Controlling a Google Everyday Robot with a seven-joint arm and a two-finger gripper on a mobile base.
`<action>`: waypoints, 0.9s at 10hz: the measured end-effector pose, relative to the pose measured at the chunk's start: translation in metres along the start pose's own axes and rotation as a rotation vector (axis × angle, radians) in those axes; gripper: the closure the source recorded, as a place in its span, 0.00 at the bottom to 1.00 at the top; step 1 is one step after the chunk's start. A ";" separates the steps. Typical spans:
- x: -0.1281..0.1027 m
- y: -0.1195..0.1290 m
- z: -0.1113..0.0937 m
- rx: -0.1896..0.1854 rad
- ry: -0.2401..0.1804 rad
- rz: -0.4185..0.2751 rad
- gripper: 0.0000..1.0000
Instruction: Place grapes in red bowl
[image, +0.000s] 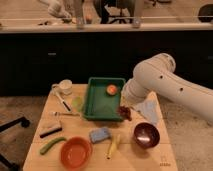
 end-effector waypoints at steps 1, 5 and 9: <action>-0.009 -0.006 -0.002 0.008 -0.005 -0.023 1.00; -0.033 -0.025 -0.001 0.033 -0.032 -0.104 1.00; -0.033 -0.024 -0.001 0.034 -0.033 -0.102 1.00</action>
